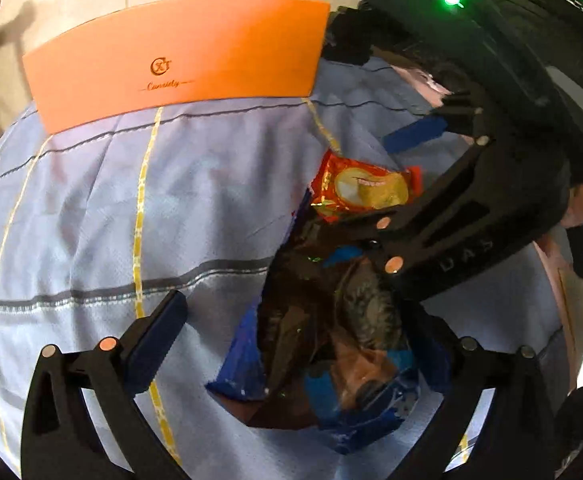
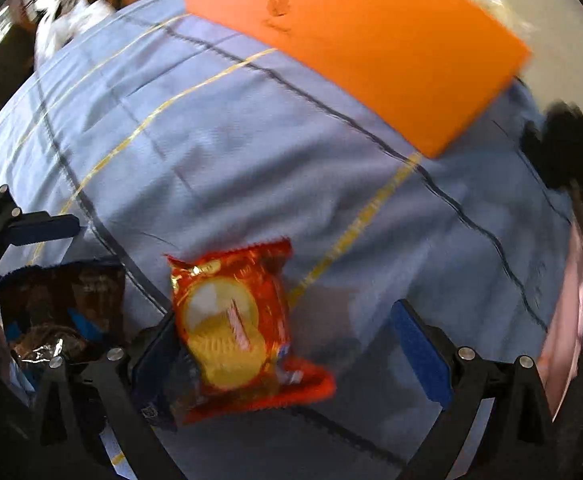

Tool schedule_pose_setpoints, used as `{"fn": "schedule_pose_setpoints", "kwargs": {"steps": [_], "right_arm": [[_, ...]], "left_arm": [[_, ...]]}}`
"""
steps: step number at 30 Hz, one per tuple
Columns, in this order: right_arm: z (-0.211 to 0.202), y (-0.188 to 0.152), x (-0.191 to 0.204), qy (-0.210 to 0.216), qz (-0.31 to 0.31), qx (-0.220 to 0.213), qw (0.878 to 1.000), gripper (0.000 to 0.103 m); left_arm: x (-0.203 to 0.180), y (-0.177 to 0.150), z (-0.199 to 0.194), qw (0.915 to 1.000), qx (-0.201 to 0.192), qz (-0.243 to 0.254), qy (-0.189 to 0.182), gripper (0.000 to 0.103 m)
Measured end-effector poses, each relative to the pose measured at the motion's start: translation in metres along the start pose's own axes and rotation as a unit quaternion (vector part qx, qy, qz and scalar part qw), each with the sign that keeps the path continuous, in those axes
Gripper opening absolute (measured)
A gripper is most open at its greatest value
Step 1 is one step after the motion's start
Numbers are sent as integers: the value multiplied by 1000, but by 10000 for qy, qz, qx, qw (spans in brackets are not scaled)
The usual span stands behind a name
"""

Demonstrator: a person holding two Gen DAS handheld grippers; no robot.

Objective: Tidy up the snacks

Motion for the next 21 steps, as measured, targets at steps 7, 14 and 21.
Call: {"fn": "schedule_pose_setpoints", "kwargs": {"steps": [7, 14, 21], "right_arm": [[-23, -26, -8, -1, 1898, 565, 9802, 41], [-70, -34, -19, 433, 3019, 265, 9520, 41], [-121, 17, -52, -7, 3359, -217, 9417, 41]], "left_arm": [[3, 17, -18, 9989, 376, 149, -235, 54], [19, 40, -58, 9998, 161, 36, -75, 53], [57, 93, -97, 9981, -180, 60, 582, 53]]}}
Point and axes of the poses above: each gripper's, at about its wrist camera, not at the fingertips, and z roughly the way its jaws point, x to its left, y to its top, the point moved 3 cm from there along z, roughly the way its jaws point, and after that the axes turned 12 degrees about -y, right-handed, at the moved point
